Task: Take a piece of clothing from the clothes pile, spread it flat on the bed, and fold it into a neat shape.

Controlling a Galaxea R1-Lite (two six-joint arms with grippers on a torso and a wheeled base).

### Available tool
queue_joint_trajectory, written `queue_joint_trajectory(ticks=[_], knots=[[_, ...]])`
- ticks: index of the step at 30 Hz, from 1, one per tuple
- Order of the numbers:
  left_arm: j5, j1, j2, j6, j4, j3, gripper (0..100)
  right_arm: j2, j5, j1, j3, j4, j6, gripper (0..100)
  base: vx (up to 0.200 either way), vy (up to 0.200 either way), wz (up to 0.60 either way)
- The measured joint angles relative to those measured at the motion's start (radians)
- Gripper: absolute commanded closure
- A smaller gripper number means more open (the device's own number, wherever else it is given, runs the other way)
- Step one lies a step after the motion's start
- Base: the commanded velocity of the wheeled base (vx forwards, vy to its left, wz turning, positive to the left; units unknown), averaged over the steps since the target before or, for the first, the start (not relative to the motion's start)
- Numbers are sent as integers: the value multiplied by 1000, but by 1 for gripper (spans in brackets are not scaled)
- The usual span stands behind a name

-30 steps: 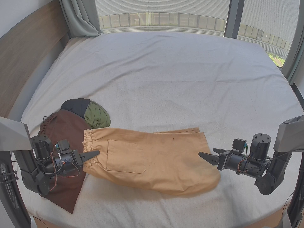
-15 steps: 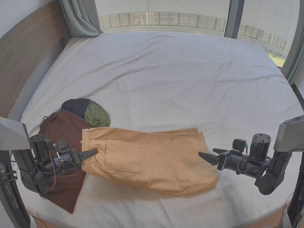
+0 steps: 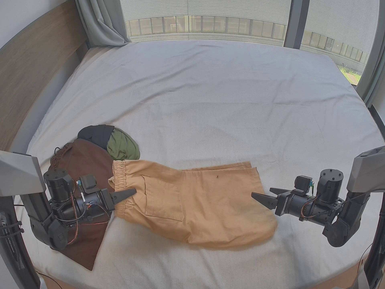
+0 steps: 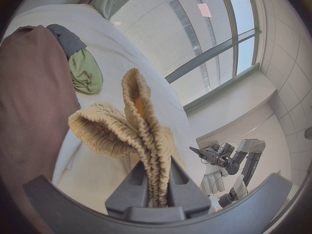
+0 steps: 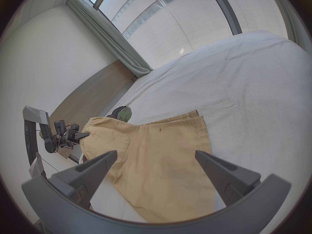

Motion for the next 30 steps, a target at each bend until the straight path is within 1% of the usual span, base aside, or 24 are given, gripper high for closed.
queue_joint_trajectory(ticks=[4,9,19,22,27,30], knots=[[44,-53,-3,0,0,-8,100,0,0,0,0,0,0,0,0,0,0],[117,-123,-4,-1,0,-21,100,-2,-1,0,0,0,0,0,0,0,0],[130,-163,-3,-10,1,-62,100,-20,-2,-6,-3,0,-10,0,0,0,0],[131,-176,-1,-28,3,-91,100,-32,-2,-11,-2,0,-13,0,0,0,0],[136,-225,4,-69,11,-146,100,-44,-4,-15,1,0,-23,0,0,0,0],[138,-250,11,-77,16,-180,100,-48,-5,-16,1,0,-27,0,0,0,0]])
